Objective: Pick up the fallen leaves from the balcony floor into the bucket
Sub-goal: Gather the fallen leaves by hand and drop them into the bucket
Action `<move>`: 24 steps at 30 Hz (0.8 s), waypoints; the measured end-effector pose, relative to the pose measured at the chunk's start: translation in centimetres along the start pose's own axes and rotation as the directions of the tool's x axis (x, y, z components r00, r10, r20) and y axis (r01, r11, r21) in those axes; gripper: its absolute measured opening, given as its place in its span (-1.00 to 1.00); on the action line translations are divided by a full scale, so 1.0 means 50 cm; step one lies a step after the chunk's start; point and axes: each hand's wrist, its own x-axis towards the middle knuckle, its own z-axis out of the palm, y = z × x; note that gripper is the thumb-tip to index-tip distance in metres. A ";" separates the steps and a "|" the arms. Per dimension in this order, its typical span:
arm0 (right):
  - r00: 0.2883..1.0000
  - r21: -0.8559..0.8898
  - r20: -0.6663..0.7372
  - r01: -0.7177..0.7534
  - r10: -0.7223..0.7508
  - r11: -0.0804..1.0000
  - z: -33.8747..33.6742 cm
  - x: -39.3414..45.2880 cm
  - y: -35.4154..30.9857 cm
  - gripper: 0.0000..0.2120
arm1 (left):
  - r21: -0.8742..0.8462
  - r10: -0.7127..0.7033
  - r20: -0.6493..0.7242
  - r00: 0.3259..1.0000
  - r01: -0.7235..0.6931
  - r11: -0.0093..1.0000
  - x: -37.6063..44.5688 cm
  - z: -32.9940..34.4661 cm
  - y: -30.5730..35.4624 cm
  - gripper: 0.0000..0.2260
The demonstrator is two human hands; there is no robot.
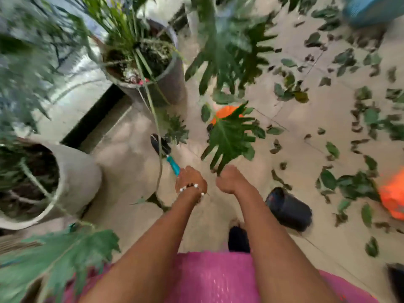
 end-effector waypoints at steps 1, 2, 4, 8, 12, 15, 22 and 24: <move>0.998 -0.001 -0.069 0.003 -0.003 1.000 0.020 0.046 0.014 -0.67 | -0.028 -0.026 -0.048 0.998 0.025 0.999 0.052 0.017 -0.010 -0.63; 0.991 0.007 -0.131 -0.007 0.008 1.000 0.029 0.078 0.022 -0.71 | -0.053 -0.046 -0.099 0.994 0.041 0.998 0.103 0.027 -0.021 -0.64; 0.981 0.010 -0.195 0.014 -0.012 1.000 0.036 0.142 0.042 -0.76 | -0.074 -0.080 -0.217 0.973 0.065 0.995 0.201 0.026 -0.041 -0.66; 0.949 0.003 -0.313 0.039 -0.037 0.999 0.011 0.263 0.059 -0.69 | -0.078 -0.039 -0.389 0.920 0.009 0.997 0.360 -0.002 -0.088 -0.75; 0.906 0.014 -0.423 0.038 -0.029 0.999 -0.012 0.278 0.048 -0.63 | 0.072 0.136 -0.459 0.878 -0.116 0.991 0.451 0.013 -0.113 -0.79; 0.878 -0.043 -0.474 0.054 -0.068 0.998 0.008 0.272 0.046 -0.69 | 0.093 0.202 -0.480 0.854 -0.180 0.979 0.466 0.036 -0.121 -0.74; 0.922 -0.054 -0.382 0.050 -0.067 0.997 0.070 0.199 0.104 -0.79 | 0.113 0.332 -0.448 0.830 -0.316 0.942 0.427 0.054 -0.087 -0.72; 0.906 0.011 -0.423 0.010 -0.005 1.000 0.077 0.197 0.133 -0.80 | 0.038 0.266 -0.493 0.829 -0.284 0.958 0.428 0.056 -0.084 -0.74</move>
